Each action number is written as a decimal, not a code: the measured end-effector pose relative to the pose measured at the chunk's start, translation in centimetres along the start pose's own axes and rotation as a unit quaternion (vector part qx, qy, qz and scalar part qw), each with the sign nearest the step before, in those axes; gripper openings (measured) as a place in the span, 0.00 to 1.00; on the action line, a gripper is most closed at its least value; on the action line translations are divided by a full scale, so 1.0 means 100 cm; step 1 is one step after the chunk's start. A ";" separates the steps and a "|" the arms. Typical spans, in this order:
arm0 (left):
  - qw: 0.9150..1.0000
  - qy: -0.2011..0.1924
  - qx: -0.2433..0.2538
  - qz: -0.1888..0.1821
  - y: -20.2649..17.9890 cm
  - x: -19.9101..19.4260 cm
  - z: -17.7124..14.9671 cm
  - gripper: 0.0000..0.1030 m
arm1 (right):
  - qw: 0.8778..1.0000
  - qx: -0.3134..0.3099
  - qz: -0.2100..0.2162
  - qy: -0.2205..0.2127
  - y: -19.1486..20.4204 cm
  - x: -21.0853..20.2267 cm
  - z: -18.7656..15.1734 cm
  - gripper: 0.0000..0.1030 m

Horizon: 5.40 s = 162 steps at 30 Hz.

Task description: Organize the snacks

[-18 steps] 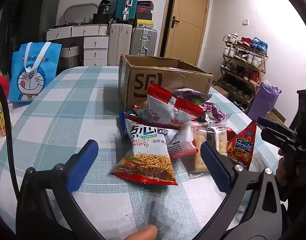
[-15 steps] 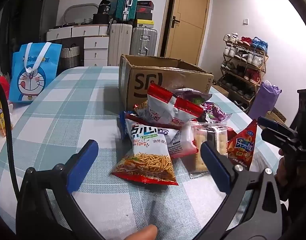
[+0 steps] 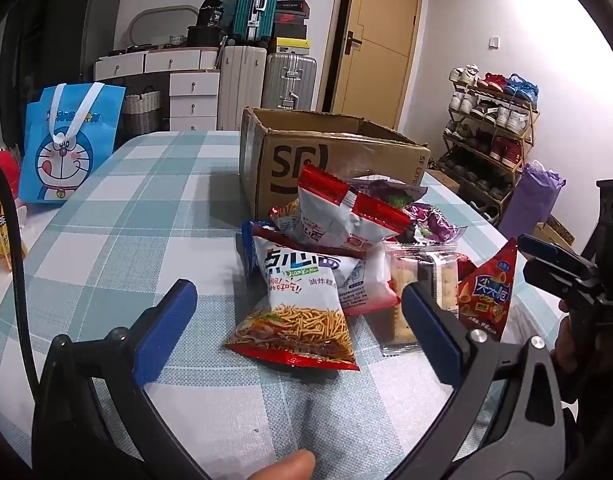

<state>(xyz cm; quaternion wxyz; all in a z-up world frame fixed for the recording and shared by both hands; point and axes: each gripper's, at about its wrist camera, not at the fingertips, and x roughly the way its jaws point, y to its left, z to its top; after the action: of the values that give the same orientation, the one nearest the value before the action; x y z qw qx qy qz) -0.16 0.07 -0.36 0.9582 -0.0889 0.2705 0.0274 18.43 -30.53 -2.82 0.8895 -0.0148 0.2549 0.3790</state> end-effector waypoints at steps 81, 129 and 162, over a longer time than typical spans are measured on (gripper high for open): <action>0.986 0.154 -0.058 -0.014 0.024 0.084 0.011 0.68 | 0.982 0.001 -0.025 0.187 0.000 0.057 -0.009 0.92; 0.996 0.050 -0.065 -0.039 0.004 -0.028 0.027 0.45 | 0.998 0.000 0.014 0.063 0.006 -0.009 -0.009 0.29; 0.999 -0.014 -0.029 -0.037 -0.016 0.008 0.165 0.45 | 1.000 0.016 -0.007 -0.025 0.001 0.008 0.131 0.29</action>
<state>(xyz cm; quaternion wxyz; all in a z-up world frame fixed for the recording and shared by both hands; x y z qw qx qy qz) 9.16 1.59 13.24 0.9593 -0.1266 0.2525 0.0014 24.65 -27.08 8.19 0.8985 0.0072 0.2384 0.3686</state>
